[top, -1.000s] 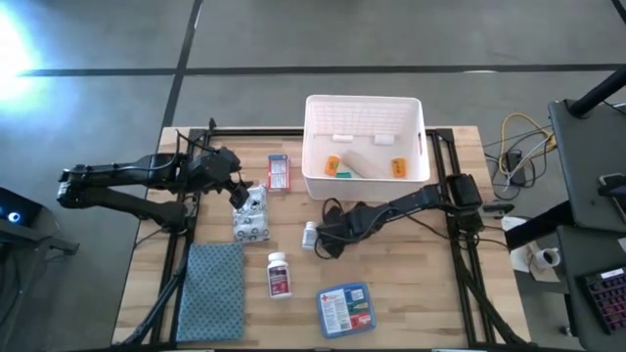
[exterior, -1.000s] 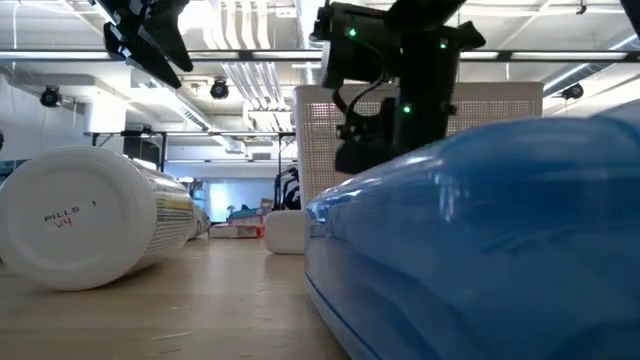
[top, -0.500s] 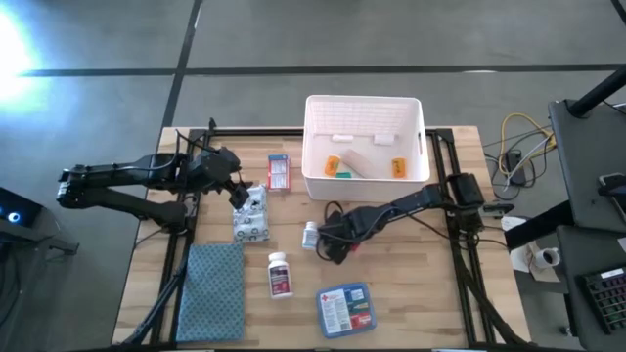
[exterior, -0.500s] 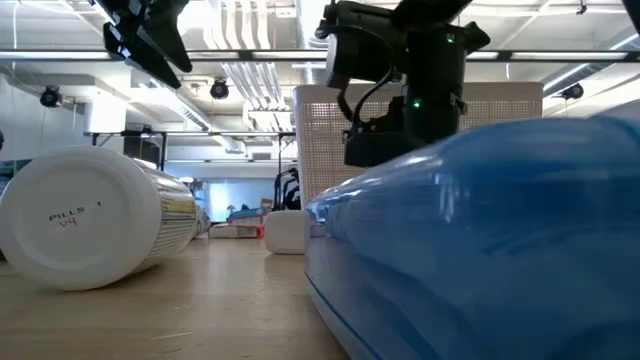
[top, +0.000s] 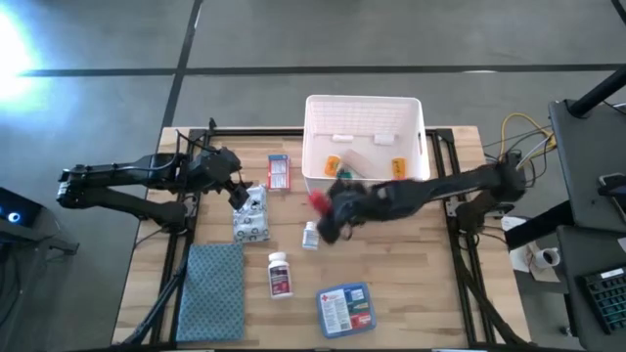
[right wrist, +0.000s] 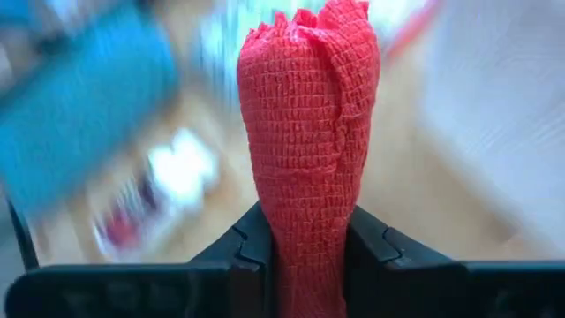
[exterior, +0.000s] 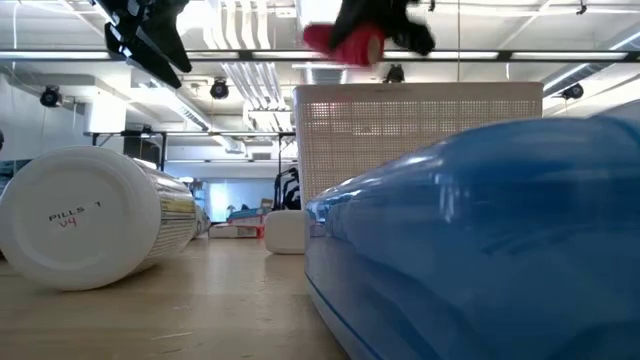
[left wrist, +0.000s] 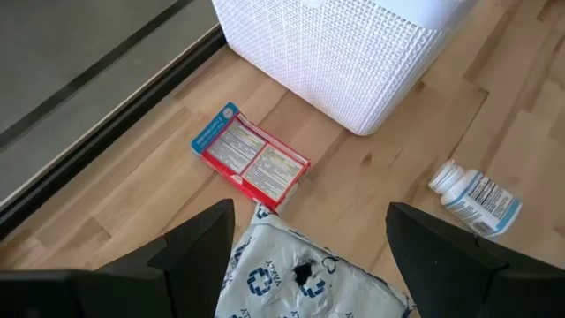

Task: Pick & place medical supplies in basket/bin
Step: Put the red bandage into the bin, then put the white medicine bottle into the bin

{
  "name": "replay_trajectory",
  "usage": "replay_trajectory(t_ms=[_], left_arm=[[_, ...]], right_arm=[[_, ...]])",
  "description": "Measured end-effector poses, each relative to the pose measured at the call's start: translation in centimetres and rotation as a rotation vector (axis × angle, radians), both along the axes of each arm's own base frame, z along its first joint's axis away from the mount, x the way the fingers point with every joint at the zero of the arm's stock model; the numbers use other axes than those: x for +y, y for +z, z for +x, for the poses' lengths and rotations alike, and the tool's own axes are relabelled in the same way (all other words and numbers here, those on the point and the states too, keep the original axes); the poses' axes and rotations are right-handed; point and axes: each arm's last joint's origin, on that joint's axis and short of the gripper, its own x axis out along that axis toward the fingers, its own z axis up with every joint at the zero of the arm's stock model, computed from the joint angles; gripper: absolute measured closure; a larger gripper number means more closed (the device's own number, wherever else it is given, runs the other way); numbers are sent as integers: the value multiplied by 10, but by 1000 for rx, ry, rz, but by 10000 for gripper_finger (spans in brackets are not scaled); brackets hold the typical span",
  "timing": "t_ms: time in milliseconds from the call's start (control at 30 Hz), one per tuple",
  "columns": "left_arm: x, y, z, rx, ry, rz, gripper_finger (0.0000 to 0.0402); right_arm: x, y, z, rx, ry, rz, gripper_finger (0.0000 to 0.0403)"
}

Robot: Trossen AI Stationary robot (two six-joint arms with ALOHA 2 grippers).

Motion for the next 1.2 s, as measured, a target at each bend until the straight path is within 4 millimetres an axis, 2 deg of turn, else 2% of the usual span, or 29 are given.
replay_trajectory(t_ms=[100, 233, 400, 533, 733, 967, 1200], left_arm=[[0, 0, 0, -3, -3, 3, 127], [0, 0, 0, -3, -13, -9, 127], [0, -1, 2, 5, -16, -14, 127], [0, -6, 9, 21, 10, -38, 127], [1, -25, 30, 127, 17, -55, 127], [0, -48, 60, 204, -33, -133, 127], [-2, -58, 88, 176, -12, -202, 129]], right_arm=[[-14, 41, -23, -133, -140, -158, 316], [-43, 68, -49, -198, -283, -249, 284], [-87, 69, -64, -129, -383, -232, 215], [-107, 66, -67, -102, -421, -222, 157], [-111, 64, -65, -73, -401, -275, 111], [-104, 55, -66, -28, -353, -223, 97], [-90, 53, -74, -39, -527, -138, 97]])
